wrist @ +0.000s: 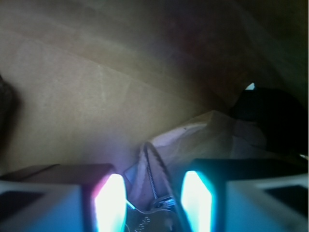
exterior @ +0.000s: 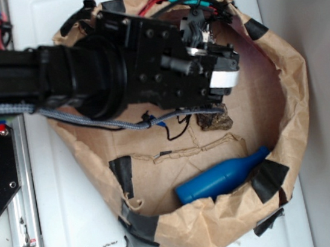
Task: Grab the silver keys.
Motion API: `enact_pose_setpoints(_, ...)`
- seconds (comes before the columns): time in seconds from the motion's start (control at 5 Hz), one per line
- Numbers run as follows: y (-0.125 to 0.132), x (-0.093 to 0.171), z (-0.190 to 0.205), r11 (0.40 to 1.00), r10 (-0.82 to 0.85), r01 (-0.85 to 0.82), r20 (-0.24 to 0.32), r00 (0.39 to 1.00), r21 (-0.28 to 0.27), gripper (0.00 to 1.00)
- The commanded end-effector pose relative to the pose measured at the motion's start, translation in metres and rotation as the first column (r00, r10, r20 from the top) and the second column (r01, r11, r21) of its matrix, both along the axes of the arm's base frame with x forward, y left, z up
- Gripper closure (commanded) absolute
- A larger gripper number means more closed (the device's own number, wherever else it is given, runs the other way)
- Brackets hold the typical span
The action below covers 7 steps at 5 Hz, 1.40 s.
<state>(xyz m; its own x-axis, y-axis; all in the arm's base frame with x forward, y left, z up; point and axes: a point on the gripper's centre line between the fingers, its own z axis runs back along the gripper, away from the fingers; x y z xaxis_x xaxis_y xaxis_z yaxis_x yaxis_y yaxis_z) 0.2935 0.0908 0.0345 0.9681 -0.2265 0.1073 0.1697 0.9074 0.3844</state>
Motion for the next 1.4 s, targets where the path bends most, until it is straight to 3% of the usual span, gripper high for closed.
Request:
enact_pose_setpoints(0.0,-0.003,0.009,0.016,1.0,-0.018,0.018,0.057,0.998,0.006,1.0)
enact_pose_setpoints(0.2,-0.003,0.004,0.026,0.999,-0.032,0.033,0.045,0.998,-0.024,1.0)
enact_pose_setpoints(0.4,-0.002,-0.004,0.054,0.995,-0.032,0.033,0.019,0.999,-0.091,1.0)
enact_pose_setpoints(0.6,0.0,-0.021,0.103,0.975,-0.055,0.053,-0.003,0.998,-0.218,1.0)
enact_pose_setpoints(0.8,-0.001,-0.04,0.148,0.919,-0.12,0.119,0.021,0.993,-0.375,1.0)
enact_pose_setpoints(1.2,-0.025,-0.04,0.125,0.917,-0.086,0.104,0.063,0.994,-0.386,1.0)
